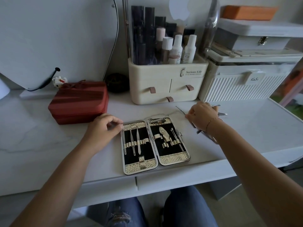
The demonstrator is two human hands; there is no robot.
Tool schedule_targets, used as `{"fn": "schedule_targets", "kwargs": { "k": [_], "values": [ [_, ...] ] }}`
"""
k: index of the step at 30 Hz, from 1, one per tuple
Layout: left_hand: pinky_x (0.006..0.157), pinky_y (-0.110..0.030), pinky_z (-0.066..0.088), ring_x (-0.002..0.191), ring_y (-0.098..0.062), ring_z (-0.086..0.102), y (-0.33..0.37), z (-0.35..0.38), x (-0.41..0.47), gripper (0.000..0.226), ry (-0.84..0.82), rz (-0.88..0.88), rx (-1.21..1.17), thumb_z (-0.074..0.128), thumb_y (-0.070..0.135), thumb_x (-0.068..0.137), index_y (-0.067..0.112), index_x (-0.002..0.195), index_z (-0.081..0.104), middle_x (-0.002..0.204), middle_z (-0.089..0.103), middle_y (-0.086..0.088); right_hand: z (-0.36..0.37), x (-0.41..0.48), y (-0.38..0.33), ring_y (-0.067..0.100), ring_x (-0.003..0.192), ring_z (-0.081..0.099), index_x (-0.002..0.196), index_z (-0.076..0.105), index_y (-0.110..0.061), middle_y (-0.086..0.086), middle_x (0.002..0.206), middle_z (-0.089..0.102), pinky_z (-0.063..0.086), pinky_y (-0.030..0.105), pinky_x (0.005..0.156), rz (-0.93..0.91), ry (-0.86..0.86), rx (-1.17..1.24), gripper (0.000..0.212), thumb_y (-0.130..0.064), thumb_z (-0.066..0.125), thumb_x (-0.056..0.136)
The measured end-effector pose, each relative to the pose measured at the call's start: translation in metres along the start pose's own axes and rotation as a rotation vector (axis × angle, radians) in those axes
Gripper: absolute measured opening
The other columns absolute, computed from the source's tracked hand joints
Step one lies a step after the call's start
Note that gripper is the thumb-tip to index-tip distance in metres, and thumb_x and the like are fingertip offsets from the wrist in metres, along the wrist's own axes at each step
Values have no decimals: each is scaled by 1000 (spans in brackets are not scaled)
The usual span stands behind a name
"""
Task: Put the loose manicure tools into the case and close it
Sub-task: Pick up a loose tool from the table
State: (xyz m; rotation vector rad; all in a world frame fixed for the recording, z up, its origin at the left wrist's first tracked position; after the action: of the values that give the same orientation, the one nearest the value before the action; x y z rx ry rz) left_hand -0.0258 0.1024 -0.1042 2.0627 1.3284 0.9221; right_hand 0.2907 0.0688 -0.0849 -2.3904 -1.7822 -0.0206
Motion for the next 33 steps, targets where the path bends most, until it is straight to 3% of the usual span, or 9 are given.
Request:
{"fn": "schedule_targets", "kwargs": {
  "k": [5,8,12,14,16,18,21,25,33],
  "values": [
    [76,-13,42,80,-5,56,14,-15,-6,7,175,75,-24,66,14,84,21,86,67,86,60,14,-16,-13,-2,19,97,49,79,61,-24,-1,97,49,33,39,92,-98,42,246,17,-37,55,89],
    [72,-2,40,80,8,59,48,-22,-6,7,277,162,-109,64,22,86,21,87,70,83,66,19,-28,-32,-21,14,80,51,77,57,-22,0,88,54,45,33,80,-212,37,477,17,-35,58,88],
    [80,-19,51,81,-6,67,87,25,1,31,-50,-60,-568,70,55,68,28,83,74,83,74,9,-31,-64,-60,3,67,51,78,58,-27,-9,74,58,42,11,66,-317,-88,827,10,-30,58,88],
    [75,-22,53,80,-11,68,100,51,-1,37,-198,-181,-777,71,51,60,22,83,75,85,75,2,-27,-74,-74,8,69,49,79,58,-23,-7,72,56,43,19,68,-342,-156,999,10,-26,58,89],
    [70,-20,54,75,-9,67,107,59,-2,29,-230,-229,-934,72,40,62,19,81,76,80,74,0,-23,-80,-81,12,69,45,79,57,-19,-2,70,51,40,28,67,-352,-194,1084,12,-22,56,91],
    [67,-19,54,72,-8,68,107,60,-2,19,-223,-238,-1032,70,31,66,19,80,77,76,73,0,-19,-82,-84,9,67,44,78,57,-20,-6,68,50,38,26,66,-342,-214,1128,13,-20,55,91],
    [65,-19,54,69,-8,67,104,62,-5,18,-208,-234,-1086,66,28,72,18,83,76,75,73,-1,-12,-83,-85,-1,57,42,76,57,-20,-18,58,49,36,14,60,-326,-240,1175,16,-17,55,91],
    [63,-19,53,69,-11,69,97,62,-7,22,-168,-265,-1112,62,31,77,18,90,74,80,74,-4,-9,-83,-85,-3,53,40,76,57,-19,-20,52,49,34,10,55,-309,-257,1195,16,-17,55,92],
    [57,-19,52,67,-14,70,91,59,2,9,-71,-306,-996,71,27,76,21,81,75,84,75,-1,-18,-74,-81,21,66,49,79,60,-11,3,68,60,39,30,62,-271,-227,1233,9,-13,60,88]
  ]
}}
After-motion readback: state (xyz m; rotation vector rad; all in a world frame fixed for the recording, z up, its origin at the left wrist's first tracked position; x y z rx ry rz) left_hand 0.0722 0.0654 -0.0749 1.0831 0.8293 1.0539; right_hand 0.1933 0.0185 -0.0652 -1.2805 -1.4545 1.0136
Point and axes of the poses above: each hand's wrist, its own x-axis towards the middle knuckle, its own z-axis out of the palm, y = z × x, the point moved 8 cm from there along x, towards the middle knuckle
